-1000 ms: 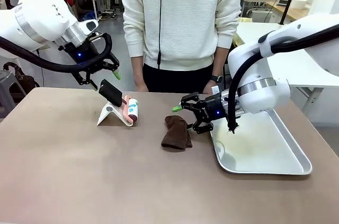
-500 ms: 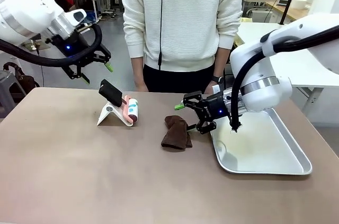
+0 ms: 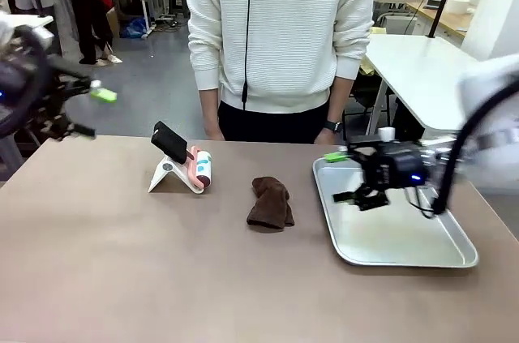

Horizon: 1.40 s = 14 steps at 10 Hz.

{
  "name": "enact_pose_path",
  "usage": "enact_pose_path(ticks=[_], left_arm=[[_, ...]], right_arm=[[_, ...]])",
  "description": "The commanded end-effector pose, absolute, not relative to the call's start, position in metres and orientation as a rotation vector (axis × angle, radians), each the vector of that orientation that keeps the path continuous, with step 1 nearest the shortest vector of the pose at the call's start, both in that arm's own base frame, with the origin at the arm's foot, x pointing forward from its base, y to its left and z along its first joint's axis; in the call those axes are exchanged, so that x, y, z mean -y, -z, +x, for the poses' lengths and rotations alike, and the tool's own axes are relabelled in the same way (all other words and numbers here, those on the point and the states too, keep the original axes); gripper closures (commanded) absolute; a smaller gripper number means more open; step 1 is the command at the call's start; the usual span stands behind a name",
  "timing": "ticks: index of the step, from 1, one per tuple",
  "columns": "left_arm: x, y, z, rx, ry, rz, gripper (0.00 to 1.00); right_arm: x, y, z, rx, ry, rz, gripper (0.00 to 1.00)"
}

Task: Clean the surface of the table.
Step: Return the Lint Roller and towel to their original positions.

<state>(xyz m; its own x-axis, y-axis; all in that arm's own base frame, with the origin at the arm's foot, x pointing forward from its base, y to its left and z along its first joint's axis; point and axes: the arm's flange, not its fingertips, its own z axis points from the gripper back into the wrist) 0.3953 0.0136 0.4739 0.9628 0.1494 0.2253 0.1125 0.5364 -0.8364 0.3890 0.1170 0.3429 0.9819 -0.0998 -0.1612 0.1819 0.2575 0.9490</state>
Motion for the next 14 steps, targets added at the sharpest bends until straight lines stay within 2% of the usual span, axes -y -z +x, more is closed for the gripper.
enact_pose_path(ticks=[1,4,6,7,8,9,14], left_arm=[[-0.064,-0.443,0.366,0.197,0.239,-1.195,0.0],[-0.102,-0.402,0.374,0.134,0.269,-1.38,0.0],[-0.122,-0.377,0.368,0.244,0.23,-1.456,0.0],[-0.132,-0.37,0.363,0.295,0.162,-1.466,0.0],[-0.134,-0.37,0.365,0.31,0.1,-1.487,0.0],[-0.125,-0.367,0.364,0.219,0.196,-1.444,0.0],[-0.125,-0.367,0.364,0.219,0.196,-1.444,0.0]], right_arm=[[-0.063,-0.356,0.349,0.004,0.059,1.442,0.0],[-0.013,-0.358,0.346,0.065,0.131,1.534,0.0],[0.014,-0.355,0.35,0.111,0.18,1.545,0.0],[0.019,-0.354,0.35,0.158,0.194,1.573,0.0],[0.007,-0.349,0.351,0.172,0.182,1.515,0.0],[0.023,-0.36,0.366,0.103,0.209,1.548,0.0],[0.023,-0.36,0.366,0.103,0.209,1.548,0.0]])
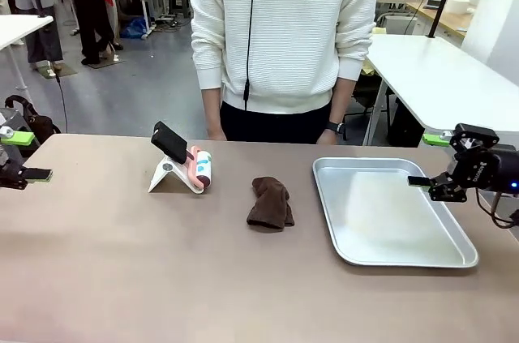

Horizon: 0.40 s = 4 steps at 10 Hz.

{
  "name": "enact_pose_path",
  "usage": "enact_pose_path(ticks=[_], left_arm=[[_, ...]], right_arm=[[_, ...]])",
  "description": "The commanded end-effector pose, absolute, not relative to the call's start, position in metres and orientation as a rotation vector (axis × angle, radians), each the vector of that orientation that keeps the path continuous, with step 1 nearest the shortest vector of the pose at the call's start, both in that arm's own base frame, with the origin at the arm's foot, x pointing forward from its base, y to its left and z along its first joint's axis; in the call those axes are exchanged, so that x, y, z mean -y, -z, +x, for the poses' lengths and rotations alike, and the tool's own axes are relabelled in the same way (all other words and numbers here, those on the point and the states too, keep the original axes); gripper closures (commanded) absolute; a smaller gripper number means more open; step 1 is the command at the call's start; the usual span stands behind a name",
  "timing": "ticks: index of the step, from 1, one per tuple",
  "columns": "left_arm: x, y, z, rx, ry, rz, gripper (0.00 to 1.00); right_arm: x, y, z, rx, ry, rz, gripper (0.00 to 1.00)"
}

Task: Clean the surface of the table.
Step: Return the Lint Roller and towel to their original positions.

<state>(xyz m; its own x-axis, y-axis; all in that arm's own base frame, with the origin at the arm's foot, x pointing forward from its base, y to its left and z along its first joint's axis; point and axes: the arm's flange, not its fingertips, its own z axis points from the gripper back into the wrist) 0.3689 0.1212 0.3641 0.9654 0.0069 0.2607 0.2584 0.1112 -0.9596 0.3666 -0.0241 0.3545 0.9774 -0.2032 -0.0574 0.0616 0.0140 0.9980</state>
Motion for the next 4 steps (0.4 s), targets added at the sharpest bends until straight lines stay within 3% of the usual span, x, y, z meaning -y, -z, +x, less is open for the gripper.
enact_pose_path(ticks=[1,4], left_arm=[[-0.1248,-0.3675,0.3644,0.219,0.196,-1.444,0.0],[-0.1248,-0.3675,0.3644,0.219,0.196,-1.444,0.0]], right_arm=[[0.0227,-0.3596,0.3661,0.103,0.209,1.548,0.0],[0.0227,-0.3596,0.3661,0.103,0.209,1.548,0.0]])
